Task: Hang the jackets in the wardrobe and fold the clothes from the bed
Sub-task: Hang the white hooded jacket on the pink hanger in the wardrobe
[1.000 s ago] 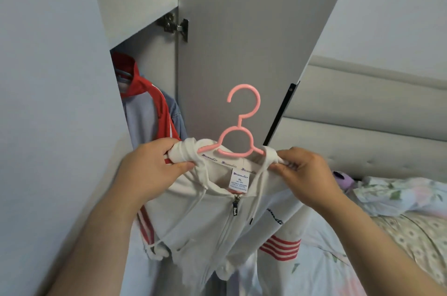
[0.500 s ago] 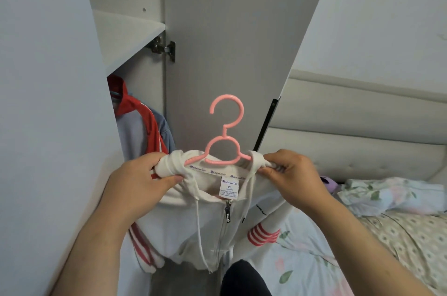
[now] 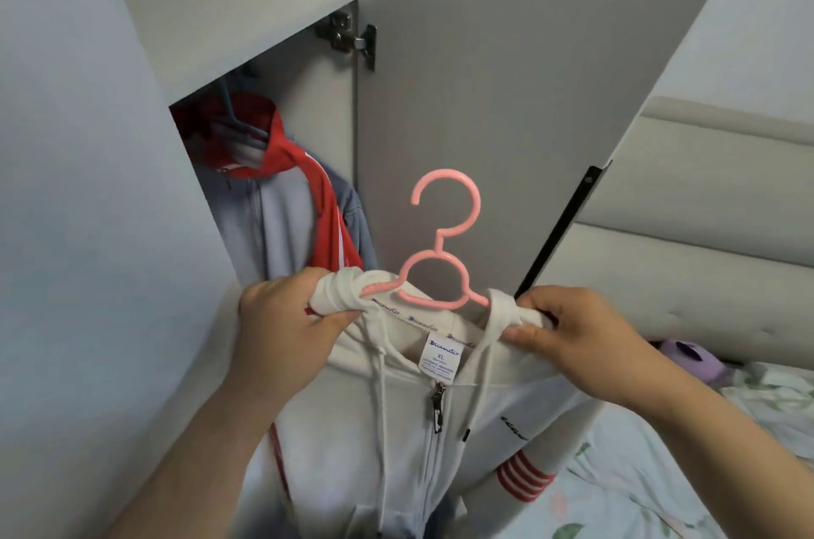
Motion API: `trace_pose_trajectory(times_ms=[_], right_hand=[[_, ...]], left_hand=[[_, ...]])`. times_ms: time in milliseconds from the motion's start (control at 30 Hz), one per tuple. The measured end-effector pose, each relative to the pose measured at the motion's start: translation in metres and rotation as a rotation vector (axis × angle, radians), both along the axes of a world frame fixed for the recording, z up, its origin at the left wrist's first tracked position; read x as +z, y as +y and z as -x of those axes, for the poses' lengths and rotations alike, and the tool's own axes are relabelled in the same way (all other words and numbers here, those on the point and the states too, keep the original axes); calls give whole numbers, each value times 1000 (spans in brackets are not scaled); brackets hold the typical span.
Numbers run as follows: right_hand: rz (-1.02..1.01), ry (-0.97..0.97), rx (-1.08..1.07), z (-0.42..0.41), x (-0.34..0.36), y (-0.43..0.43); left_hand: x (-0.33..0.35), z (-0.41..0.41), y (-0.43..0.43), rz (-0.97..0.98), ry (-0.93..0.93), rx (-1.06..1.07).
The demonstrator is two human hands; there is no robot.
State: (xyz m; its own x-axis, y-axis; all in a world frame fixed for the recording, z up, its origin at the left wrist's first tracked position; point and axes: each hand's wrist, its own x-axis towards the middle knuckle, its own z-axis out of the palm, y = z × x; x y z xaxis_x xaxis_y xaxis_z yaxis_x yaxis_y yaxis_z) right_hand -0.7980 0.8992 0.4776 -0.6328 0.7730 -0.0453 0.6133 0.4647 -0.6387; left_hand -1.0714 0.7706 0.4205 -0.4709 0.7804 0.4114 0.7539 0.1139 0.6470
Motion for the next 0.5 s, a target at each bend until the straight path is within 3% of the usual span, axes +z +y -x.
trace_pose_trajectory(times_ms=[167,300,500], right_hand=[[66,93,-13,12,-4,38],[110,133,-11,30,-14,63],[165,187,27,66,-23,93]], left_hand=[[1,10,25,137,-152,-8],[-3,23,45,124,-226,14],[-8,38,69,102,-76,254]])
